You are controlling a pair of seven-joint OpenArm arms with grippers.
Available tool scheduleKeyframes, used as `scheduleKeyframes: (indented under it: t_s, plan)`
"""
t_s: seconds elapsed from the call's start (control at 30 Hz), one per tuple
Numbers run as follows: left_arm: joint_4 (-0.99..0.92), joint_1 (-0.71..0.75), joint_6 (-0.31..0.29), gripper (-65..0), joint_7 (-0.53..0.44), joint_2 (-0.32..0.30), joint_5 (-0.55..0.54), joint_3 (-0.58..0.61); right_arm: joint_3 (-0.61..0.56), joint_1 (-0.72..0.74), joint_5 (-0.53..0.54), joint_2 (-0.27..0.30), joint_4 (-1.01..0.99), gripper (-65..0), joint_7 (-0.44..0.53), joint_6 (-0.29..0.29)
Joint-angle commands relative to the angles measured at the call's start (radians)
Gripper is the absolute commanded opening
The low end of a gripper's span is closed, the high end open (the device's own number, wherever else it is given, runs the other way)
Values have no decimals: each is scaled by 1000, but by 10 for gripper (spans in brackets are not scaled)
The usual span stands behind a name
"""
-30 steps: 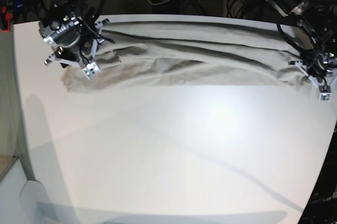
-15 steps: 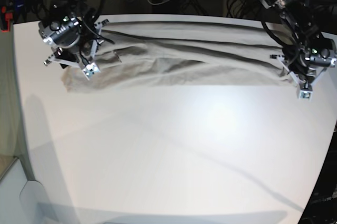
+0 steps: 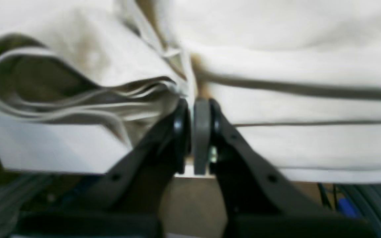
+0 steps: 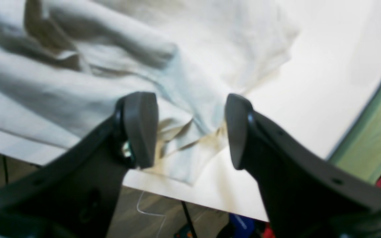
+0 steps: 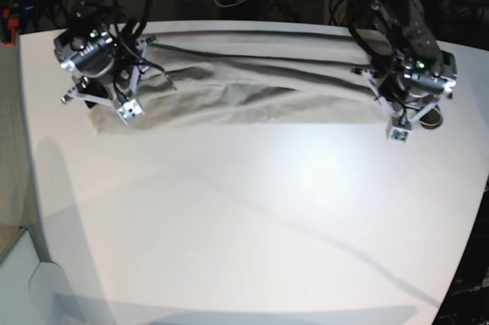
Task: Layout the t-shirt on the table in an organized manner, then fold the t-shirt properly
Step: 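Fold the strip's end with the left gripper toward the right gripper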
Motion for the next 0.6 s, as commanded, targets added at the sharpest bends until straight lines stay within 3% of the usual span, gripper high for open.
scheduleKeyframes:
  t_s: [0.0,0.4,0.57]
  plan:
    - [25,7,2,-648,10,14,-8,30,1,9,3,1,17,-314,9,0]
    - [36,105,2,-648,10,14,-20,395,7,9,3,1,17,-314,9,0]
    - [34,97,2,-648,10,14,-147,443,4,11,3,1,17,-314,9,0]
